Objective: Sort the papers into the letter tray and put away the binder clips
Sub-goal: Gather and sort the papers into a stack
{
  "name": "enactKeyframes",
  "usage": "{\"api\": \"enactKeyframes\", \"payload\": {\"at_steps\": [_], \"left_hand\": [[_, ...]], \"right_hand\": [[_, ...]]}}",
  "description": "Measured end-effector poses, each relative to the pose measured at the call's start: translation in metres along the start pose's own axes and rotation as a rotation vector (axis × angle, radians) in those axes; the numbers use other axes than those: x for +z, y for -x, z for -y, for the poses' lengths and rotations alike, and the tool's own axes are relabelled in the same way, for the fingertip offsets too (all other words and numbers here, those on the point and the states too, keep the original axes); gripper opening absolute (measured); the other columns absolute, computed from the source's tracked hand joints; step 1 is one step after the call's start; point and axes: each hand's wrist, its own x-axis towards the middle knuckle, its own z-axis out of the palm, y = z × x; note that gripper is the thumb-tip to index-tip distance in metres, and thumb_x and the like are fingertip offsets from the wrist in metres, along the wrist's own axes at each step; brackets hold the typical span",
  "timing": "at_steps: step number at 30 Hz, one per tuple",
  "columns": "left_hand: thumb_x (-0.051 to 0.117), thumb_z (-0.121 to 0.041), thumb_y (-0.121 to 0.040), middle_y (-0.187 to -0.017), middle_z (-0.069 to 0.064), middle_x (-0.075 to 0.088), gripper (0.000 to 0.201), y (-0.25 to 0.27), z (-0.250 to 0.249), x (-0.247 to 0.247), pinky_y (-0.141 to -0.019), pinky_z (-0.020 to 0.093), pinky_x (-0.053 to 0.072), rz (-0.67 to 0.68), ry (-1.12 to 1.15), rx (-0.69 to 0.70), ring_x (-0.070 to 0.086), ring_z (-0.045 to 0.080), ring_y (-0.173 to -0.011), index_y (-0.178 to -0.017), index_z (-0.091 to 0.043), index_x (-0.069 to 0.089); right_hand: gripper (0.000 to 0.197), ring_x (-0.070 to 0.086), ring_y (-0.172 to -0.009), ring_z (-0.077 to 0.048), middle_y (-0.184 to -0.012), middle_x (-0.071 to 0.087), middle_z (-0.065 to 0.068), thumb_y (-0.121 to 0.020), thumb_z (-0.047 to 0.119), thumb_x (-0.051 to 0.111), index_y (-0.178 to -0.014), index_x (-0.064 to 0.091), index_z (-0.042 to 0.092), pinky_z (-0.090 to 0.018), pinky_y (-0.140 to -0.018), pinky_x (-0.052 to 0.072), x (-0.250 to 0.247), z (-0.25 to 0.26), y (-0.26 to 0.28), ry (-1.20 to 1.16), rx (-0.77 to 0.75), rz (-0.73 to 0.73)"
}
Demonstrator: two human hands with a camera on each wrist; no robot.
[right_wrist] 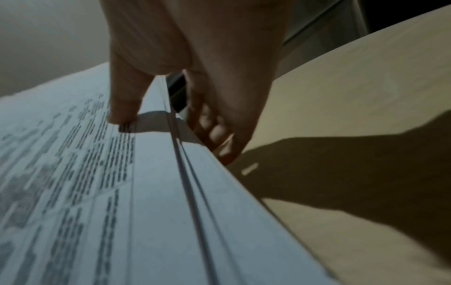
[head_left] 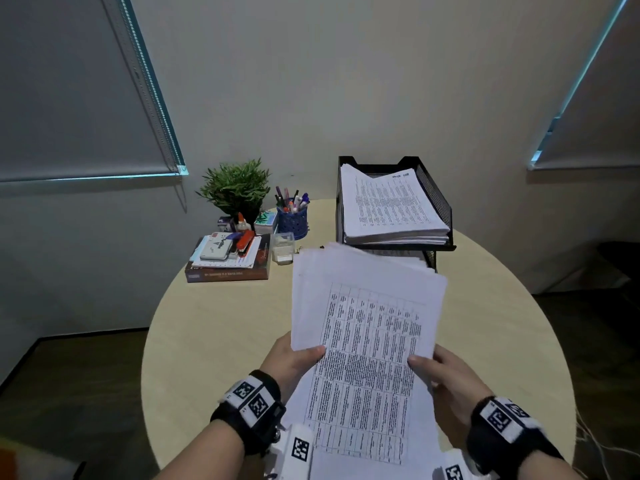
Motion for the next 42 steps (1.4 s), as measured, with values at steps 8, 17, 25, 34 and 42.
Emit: {"api": "enactKeyframes", "payload": {"at_steps": [8, 17, 25, 34, 42], "left_hand": [[0.084, -0.024, -0.04, -0.1, 0.013, 0.072, 0.059, -0.002, -0.084, 0.01, -0.089, 0.045, 0.052, -0.052, -0.041, 0.313, 0.066, 0.032, -0.1, -0.096, -0.011, 0.07], [0.079, -0.006, -0.045, -0.074, 0.0, 0.075, 0.029, -0.011, -0.075, 0.013, -0.079, 0.035, 0.051, -0.03, 0.005, 0.317, 0.071, 0.012, -0.073, -0.071, -0.016, 0.076], [0.078, -0.027, -0.041, -0.071, 0.003, 0.074, 0.04, -0.018, -0.087, 0.023, -0.064, 0.026, 0.057, -0.069, 0.159, 0.433, 0.07, 0.015, -0.067, -0.078, -0.01, 0.073], [0.078, 0.006, -0.064, -0.064, -0.005, 0.072, 0.029, -0.025, -0.045, 0.017, -0.059, 0.02, 0.056, -0.19, 0.001, 0.236, 0.065, 0.028, -0.079, -0.089, -0.002, 0.067], [0.075, 0.008, -0.067, -0.077, -0.008, 0.075, 0.032, -0.019, -0.072, 0.026, -0.065, 0.018, 0.056, -0.142, 0.018, 0.407, 0.07, 0.004, -0.076, -0.089, -0.015, 0.068]], "right_hand": [[0.024, 0.072, -0.084, -0.017, -0.091, 0.076, -0.004, -0.069, 0.007, 0.072, -0.092, 0.07, 0.014, -0.034, -0.08, 0.058, 0.043, 0.107, 0.043, -0.113, -0.545, 0.006], [0.054, 0.07, -0.081, -0.007, -0.088, 0.075, 0.003, -0.058, 0.009, 0.08, -0.109, 0.063, 0.011, -0.021, -0.067, 0.055, 0.047, 0.077, 0.024, -0.111, -0.607, -0.05], [0.058, 0.072, -0.078, -0.016, -0.084, 0.076, -0.005, -0.037, 0.048, 0.089, -0.082, 0.077, 0.013, -0.024, -0.064, 0.055, 0.047, 0.089, 0.023, -0.344, -0.621, -0.043], [0.015, 0.07, -0.073, -0.007, -0.074, 0.075, 0.012, -0.076, 0.009, 0.072, -0.086, 0.069, 0.019, -0.025, -0.07, 0.048, 0.046, 0.05, 0.013, -0.214, -0.384, -0.135], [0.019, 0.069, -0.084, -0.006, -0.09, 0.076, 0.007, -0.073, 0.017, 0.072, -0.092, 0.07, 0.017, -0.017, -0.073, 0.052, 0.048, 0.082, 0.021, -0.221, -0.571, -0.121]]}}
